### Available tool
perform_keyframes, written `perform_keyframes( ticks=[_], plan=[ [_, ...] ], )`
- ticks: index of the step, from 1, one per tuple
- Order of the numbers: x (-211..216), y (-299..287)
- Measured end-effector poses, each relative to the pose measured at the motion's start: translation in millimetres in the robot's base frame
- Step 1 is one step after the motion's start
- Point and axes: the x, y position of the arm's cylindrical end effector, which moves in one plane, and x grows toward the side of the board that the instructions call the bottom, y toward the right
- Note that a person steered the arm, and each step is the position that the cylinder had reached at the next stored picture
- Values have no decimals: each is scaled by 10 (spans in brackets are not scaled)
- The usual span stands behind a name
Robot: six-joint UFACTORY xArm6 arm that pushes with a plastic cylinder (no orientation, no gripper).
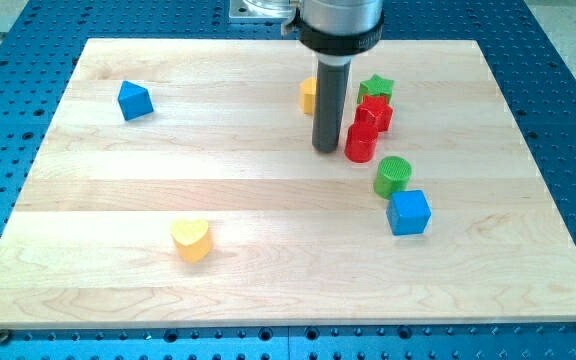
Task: Move the blue cube to the top right of the yellow heart
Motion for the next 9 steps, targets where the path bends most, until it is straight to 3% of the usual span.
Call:
perform_keyframes(
  ticks=[3, 4, 5, 6, 7, 8, 9],
  plan=[
    [276, 410],
    [554, -8],
    [1354, -121],
    [2045, 333],
    [1983, 1594],
    [1397, 1992],
    [1275, 1706]
  ],
)
